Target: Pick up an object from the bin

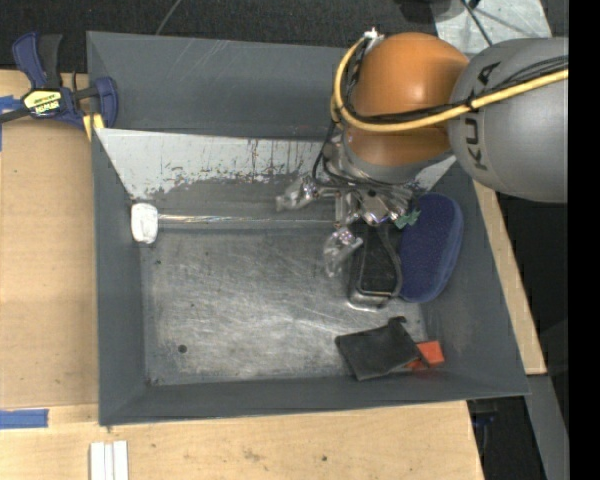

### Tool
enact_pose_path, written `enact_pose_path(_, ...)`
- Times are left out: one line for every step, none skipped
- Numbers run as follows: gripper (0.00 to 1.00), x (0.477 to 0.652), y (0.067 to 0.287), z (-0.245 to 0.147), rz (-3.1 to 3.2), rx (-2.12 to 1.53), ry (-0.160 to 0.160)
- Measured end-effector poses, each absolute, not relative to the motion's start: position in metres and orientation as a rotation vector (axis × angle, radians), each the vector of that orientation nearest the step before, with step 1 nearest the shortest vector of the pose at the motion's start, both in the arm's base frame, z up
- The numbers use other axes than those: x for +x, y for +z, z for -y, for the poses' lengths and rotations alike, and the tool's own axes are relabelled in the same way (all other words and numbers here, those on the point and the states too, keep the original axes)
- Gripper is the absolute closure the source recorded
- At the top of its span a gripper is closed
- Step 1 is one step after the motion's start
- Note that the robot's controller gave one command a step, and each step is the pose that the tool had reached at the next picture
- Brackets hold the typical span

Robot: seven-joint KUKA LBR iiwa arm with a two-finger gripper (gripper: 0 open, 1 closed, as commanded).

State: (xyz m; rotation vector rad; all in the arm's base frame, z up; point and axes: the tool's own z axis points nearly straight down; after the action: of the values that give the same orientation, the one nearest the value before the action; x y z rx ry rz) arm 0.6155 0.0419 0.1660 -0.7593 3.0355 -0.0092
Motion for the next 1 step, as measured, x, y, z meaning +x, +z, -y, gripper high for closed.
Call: enact_pose_path(0.0,0.5373,0.1348,0.0259,-3.001,-0.945,-0.002)
